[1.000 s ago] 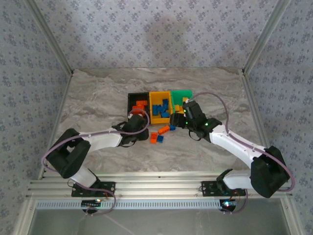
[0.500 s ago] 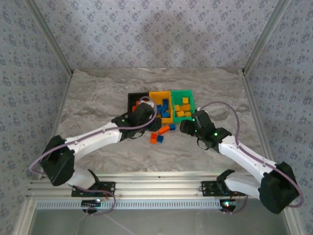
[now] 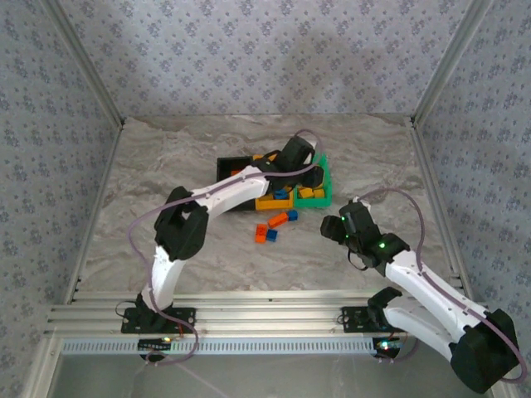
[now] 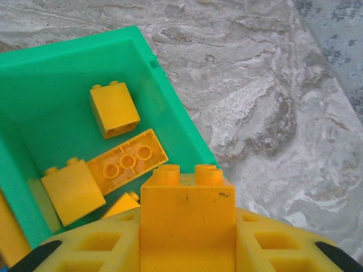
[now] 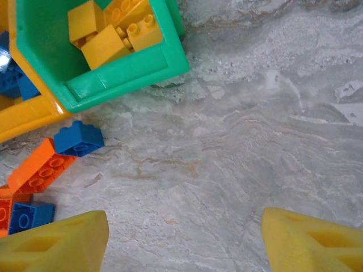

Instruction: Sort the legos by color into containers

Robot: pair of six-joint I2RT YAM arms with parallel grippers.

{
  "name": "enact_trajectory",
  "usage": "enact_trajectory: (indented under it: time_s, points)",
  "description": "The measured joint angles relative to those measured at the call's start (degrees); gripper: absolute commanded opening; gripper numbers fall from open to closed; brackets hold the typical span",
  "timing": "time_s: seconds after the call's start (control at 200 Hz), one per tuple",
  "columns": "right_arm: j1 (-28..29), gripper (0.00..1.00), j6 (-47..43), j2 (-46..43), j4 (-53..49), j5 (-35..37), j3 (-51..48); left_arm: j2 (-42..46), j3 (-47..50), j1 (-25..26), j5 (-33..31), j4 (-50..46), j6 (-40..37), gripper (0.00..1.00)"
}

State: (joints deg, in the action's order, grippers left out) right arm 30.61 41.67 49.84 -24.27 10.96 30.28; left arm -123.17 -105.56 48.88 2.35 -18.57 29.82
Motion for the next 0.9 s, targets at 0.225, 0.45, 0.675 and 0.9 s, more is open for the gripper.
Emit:
enact_trajectory:
  time_s: [0.225,0.45,0.675,0.9]
  points:
    - [0.0,0.75,0.2,-0.2,0.5,-0.9,-0.4,-7.1,-11.4,-1.3,1.3,-5.4,-0.8,0.68]
    - [0.0,0.77,0.2,-0.2,1.2,-2.0,-0.5,-5.6,-11.4,-1.2,2.4,-6.0,-0.7,0.78]
    - [0.0,0.78,0.1,1.5,3.9,-4.5,-0.5,11.8,8.3,-0.9,3.0,-0.5,0.4,1.0]
    - [2.7,0.78,-0.2,8.0,8.4,-7.3,-0.2,36.0,31.1,0.0,0.3,7.0,2.2,0.99]
